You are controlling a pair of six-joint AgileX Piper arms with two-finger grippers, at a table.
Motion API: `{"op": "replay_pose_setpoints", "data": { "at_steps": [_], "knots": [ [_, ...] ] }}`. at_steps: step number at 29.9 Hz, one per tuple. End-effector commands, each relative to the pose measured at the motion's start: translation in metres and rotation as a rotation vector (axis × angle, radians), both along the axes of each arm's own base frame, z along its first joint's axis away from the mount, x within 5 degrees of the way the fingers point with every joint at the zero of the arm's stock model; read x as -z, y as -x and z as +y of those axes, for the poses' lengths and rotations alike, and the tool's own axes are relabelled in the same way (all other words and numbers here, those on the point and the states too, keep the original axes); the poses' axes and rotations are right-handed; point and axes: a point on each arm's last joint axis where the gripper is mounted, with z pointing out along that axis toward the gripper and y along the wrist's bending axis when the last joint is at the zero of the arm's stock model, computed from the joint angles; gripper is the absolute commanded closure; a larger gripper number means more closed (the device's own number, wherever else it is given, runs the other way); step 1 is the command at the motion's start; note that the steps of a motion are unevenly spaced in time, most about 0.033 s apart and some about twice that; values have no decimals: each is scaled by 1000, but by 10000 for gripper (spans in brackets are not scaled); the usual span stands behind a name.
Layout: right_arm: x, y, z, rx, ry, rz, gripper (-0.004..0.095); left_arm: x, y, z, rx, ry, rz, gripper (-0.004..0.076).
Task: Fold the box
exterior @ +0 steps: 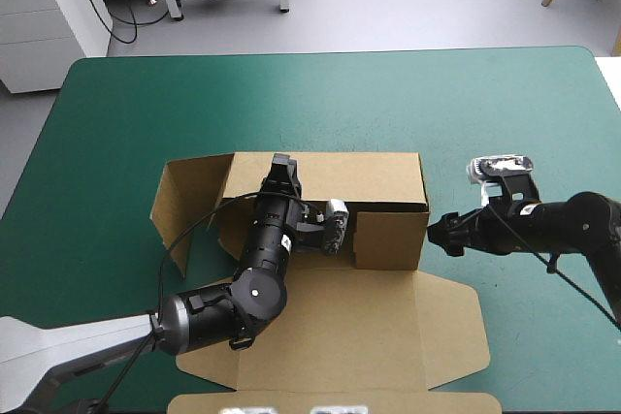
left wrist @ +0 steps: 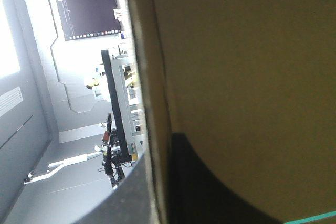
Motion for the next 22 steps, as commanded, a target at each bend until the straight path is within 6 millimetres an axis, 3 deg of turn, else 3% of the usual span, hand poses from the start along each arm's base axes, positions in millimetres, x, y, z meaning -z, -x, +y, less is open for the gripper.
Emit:
{"op": "replay_pose_setpoints", "data": {
  "at_steps": [1, 6, 12, 22],
  "knots": [
    [-4, 5, 10, -30, -68, -157, 89, -24, 2, 4, -5, 35, -103, 734],
    [11, 9, 30, -102, -32, -217, 89, -24, 2, 4, -6, 35, -104, 734],
    [9, 8, 51, -110, -4, -351, 90, -24, 2, 4, -8, 34, -104, 734],
    [22, 27, 87, -170, -5, -491, 131, -24, 2, 4, -8, 34, -104, 734]
  ]
}}
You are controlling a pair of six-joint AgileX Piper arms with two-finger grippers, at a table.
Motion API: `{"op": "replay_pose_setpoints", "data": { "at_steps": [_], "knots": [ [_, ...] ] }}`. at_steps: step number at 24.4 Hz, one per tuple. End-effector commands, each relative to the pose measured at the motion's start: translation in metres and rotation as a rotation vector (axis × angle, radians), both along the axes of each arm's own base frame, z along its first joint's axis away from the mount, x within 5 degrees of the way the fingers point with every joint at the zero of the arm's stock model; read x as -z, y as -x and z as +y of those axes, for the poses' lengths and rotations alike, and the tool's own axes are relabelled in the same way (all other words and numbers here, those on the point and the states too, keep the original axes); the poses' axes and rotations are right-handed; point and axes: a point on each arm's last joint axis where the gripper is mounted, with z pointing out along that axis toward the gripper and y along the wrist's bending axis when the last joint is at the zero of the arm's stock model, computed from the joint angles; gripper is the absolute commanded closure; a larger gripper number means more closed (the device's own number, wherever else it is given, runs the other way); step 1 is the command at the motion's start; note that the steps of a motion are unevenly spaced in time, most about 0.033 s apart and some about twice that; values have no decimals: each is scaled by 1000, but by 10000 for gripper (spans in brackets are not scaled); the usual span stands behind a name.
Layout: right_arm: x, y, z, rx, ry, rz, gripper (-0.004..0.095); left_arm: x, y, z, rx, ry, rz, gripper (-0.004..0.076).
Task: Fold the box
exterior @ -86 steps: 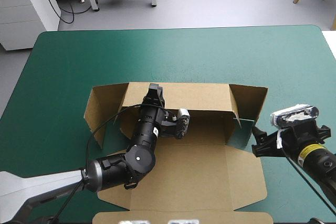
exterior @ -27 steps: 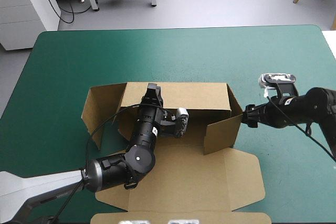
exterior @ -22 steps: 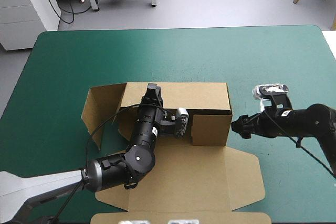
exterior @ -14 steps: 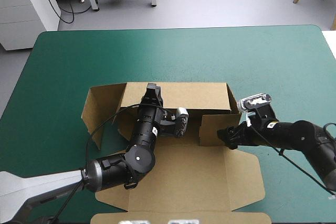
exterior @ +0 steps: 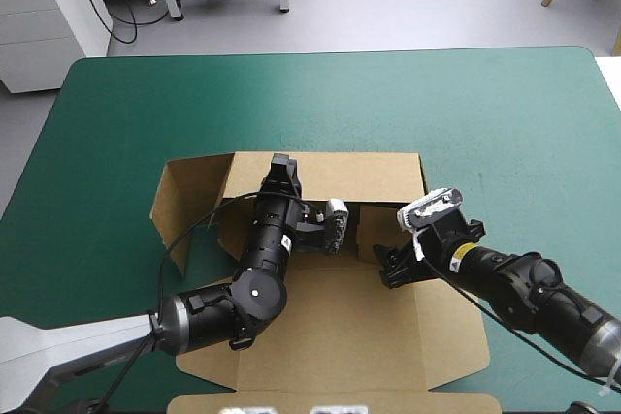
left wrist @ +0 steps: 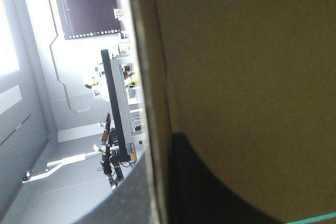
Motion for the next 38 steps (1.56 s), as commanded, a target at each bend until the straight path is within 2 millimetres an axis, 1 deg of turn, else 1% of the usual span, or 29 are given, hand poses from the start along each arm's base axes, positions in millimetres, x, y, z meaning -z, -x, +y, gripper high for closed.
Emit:
{"op": "replay_pose_setpoints", "data": {
  "at_steps": [1, 2, 4, 7, 9, 10, 19, 21, 22, 23, 24, 25, 26, 28, 29, 32, 33, 35, 37, 38],
  "knots": [
    [-17, 1, 10, -7, -94, -129, 160, -24, 2, 4, -6, 24, -106, 734],
    [-18, 1, 12, -11, -98, -140, 212, -24, 2, 4, -6, 24, -106, 734],
    [-18, 1, 13, -12, -103, -146, 354, -24, 2, 4, -6, 24, -106, 734],
    [-20, -1, 14, -23, -101, -171, 653, -24, 2, 4, -4, 25, -105, 734],
    [-21, -1, 15, -26, -113, -186, 887, -24, 2, 4, -4, 25, -105, 734],
    [-22, -1, 15, -28, -118, -193, 918, -24, 2, 4, -4, 25, -105, 734],
    [-25, -2, 16, -30, -144, -214, 908, -24, 2, 4, -8, 24, -108, 730],
    [-25, -2, 16, -30, -144, -214, 908, -24, 2, 4, -5, 25, -106, 707],
    [-25, -2, 16, -30, -142, -214, 908, -23, 2, 3, 8, 25, -98, 635],
    [-24, -2, 16, -31, -139, -213, 908, -23, 3, 2, 21, 25, -94, 582],
    [-24, -1, 16, -31, -132, -209, 908, -23, 3, 1, 22, 39, -93, 451],
    [-23, -1, 16, -31, -128, -205, 908, -23, 3, 1, 20, 53, -92, 380],
    [-23, -1, 15, -32, -117, -200, 908, -25, 3, 0, 28, 80, -108, 260],
    [-25, -3, 16, -35, -124, -223, 908, -25, 6, -4, 57, 88, -106, 168],
    [-26, -6, 15, -26, -125, -229, 908, -25, 8, -5, 62, 89, -108, 169],
    [-32, -41, -3, 113, -65, -198, 908, -30, 29, -14, 60, 87, -168, 172],
    [-34, -49, -6, 136, -47, -199, 908, -32, 34, -15, 60, 89, -180, 172],
    [-40, -72, -15, 188, 4, -201, 908, -33, 45, -19, 73, 94, -199, 173],
    [-39, -95, -24, 254, 33, -157, 908, -33, 52, -23, 99, 97, -198, 176],
    [-38, -100, -26, 274, 42, -140, 908, -33, 53, -24, 105, 99, -197, 178]
  ]
}}
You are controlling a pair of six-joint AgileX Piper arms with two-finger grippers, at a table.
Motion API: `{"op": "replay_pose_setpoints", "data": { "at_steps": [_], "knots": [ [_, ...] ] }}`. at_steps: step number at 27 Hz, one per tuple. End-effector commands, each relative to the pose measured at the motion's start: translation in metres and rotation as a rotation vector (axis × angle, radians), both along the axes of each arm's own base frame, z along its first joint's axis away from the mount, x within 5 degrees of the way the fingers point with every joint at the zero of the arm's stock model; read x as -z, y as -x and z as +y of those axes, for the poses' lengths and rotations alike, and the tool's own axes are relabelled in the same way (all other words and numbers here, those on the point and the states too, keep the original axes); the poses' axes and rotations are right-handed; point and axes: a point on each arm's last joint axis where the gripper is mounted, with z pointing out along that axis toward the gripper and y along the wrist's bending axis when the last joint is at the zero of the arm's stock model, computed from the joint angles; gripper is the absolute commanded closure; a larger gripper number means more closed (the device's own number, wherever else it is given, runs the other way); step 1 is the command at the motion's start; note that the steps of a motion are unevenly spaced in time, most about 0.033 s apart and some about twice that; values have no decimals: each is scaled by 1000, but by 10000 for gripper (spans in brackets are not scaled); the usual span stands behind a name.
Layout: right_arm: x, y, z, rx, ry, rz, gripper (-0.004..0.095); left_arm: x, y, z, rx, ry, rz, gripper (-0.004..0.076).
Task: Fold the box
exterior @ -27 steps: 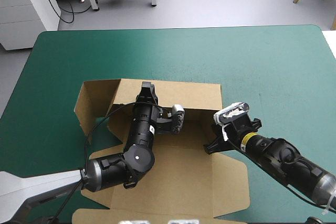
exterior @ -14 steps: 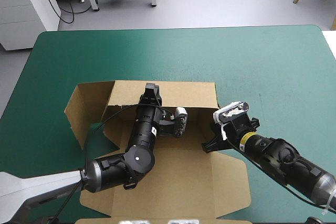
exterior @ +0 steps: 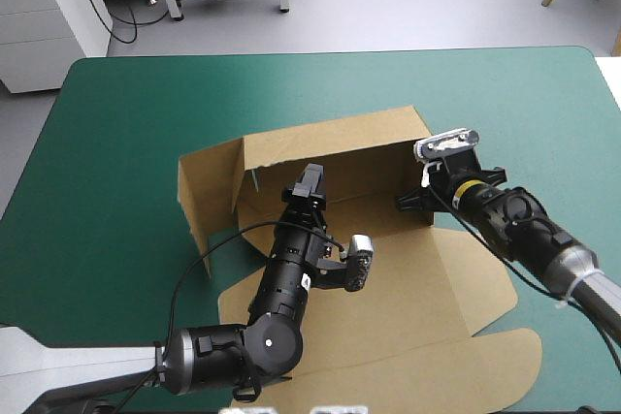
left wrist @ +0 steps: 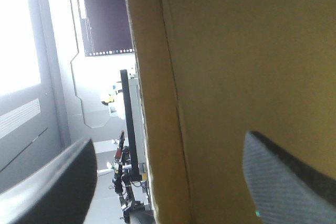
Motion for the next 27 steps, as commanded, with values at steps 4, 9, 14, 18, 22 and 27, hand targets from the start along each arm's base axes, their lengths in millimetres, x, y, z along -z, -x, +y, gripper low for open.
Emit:
{"op": "replay_pose_setpoints", "data": {
  "at_steps": [4, 9, 14, 18, 22, 27],
  "knots": [
    [-19, -34, -8, 71, 12, -13, 908, -26, 5, 0, 29, 47, -136, 181],
    [-18, -37, -6, 74, -2, -10, 908, -25, 5, 0, 34, 16, -135, 480],
    [-18, -37, -6, 79, -12, -4, 908, -23, 3, -5, 68, -159, 17, 709],
    [-18, -37, -6, 78, -21, -12, 908, -48, -8, -6, 37, -118, 408, 709],
    [-19, -38, -5, 79, -37, -20, 908, -108, -37, 24, -6, 62, 901, 709],
    [-19, -38, -5, 83, -49, -15, 908, -179, -116, 130, -298, 678, 926, 710]
  ]
}}
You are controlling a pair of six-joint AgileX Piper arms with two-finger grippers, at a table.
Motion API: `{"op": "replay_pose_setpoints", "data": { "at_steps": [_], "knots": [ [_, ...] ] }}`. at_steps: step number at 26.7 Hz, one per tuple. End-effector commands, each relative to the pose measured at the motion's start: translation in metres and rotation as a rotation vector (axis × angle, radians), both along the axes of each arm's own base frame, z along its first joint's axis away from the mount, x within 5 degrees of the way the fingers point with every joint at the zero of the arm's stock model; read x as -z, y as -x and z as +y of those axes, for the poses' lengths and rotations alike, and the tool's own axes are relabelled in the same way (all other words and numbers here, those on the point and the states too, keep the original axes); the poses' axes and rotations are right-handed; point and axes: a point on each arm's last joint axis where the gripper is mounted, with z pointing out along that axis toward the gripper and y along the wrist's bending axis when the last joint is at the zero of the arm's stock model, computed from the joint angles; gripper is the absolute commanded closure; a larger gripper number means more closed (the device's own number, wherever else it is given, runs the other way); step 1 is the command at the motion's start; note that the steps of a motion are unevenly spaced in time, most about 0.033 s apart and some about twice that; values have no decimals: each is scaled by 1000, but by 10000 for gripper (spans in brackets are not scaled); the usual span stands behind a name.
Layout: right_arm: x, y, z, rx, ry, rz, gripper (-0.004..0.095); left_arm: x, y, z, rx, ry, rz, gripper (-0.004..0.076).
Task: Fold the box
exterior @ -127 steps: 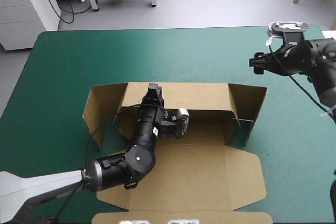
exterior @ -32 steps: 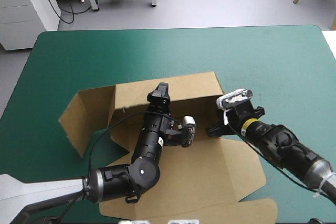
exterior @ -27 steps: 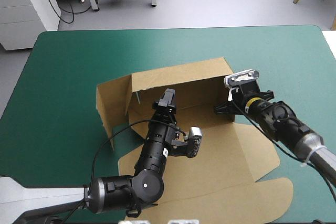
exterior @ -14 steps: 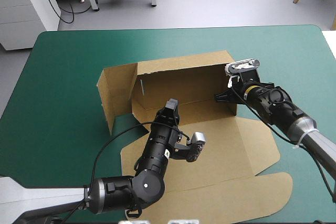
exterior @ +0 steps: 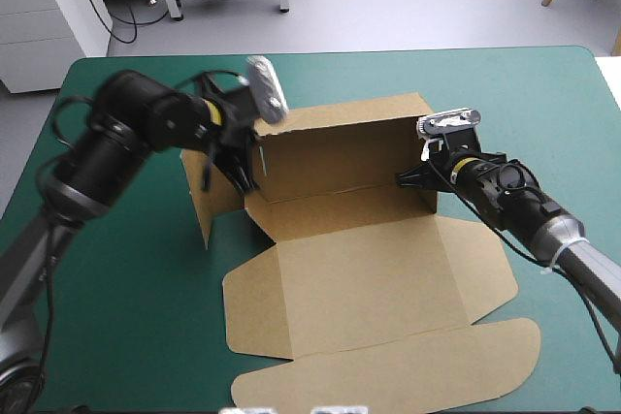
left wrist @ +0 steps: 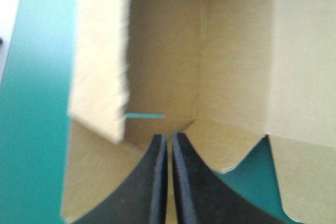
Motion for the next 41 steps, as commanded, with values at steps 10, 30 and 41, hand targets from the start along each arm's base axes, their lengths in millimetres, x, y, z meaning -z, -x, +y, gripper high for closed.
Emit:
{"op": "replay_pose_setpoints", "data": {
  "at_steps": [10, 30, 41],
  "knots": [
    [-14, -1, 0, 28, -85, -37, 908, 32, -35, 274, -1059, 1076, 261, 710],
    [-125, 13, 1, 38, -98, 180, 908, 111, -21, 310, -1417, 1240, 350, 710],
    [-102, 16, 6, -26, -28, 426, 908, 110, -22, 311, -1419, 1257, 335, 711]
  ]
}}
